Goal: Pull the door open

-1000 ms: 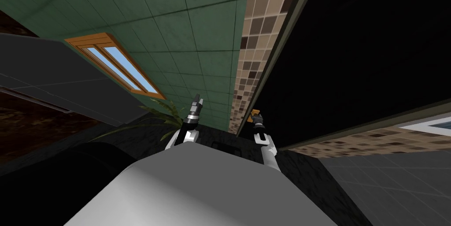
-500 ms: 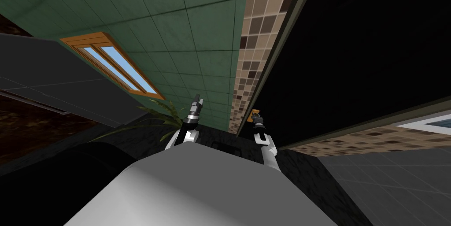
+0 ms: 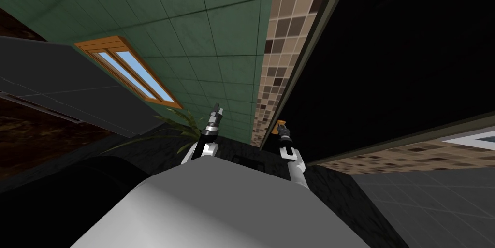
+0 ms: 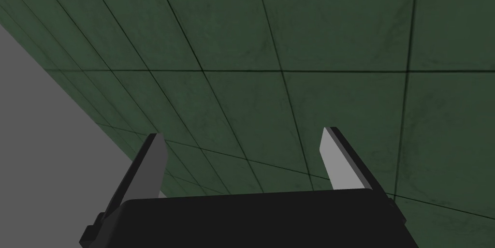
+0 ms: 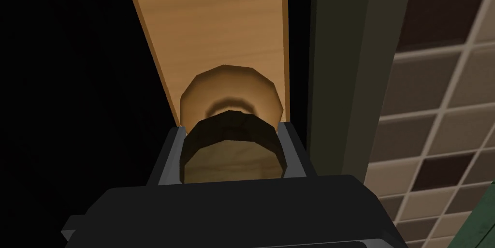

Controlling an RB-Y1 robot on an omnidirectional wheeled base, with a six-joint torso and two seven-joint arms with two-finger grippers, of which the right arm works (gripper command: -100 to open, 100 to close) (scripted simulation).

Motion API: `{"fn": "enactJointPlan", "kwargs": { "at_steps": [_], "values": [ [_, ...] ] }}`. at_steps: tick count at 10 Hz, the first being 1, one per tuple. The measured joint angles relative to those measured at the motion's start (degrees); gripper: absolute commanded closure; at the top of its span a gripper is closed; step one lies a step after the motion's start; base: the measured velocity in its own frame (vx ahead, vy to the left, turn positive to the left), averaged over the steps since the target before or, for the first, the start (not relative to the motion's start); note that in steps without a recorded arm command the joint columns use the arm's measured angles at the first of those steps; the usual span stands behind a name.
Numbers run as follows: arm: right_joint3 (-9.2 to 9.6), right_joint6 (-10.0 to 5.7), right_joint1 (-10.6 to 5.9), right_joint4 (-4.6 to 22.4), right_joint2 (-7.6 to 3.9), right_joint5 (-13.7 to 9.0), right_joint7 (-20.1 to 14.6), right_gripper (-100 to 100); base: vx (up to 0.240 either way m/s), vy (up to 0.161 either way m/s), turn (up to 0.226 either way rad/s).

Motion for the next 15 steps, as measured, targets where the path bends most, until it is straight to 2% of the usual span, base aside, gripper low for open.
{"fn": "enactJointPlan", "kwargs": {
  "at_steps": [13,15],
  "values": [
    [2.12,-0.78,4.47,-3.83,-2.42,-10.25,-17.56,100,-0.021,-0.005,0.047],
    [2.57,-0.8,5.46,-4.72,-2.85,-12.37,-20.49,100,-0.024,-0.012,0.06]
  ]
}}
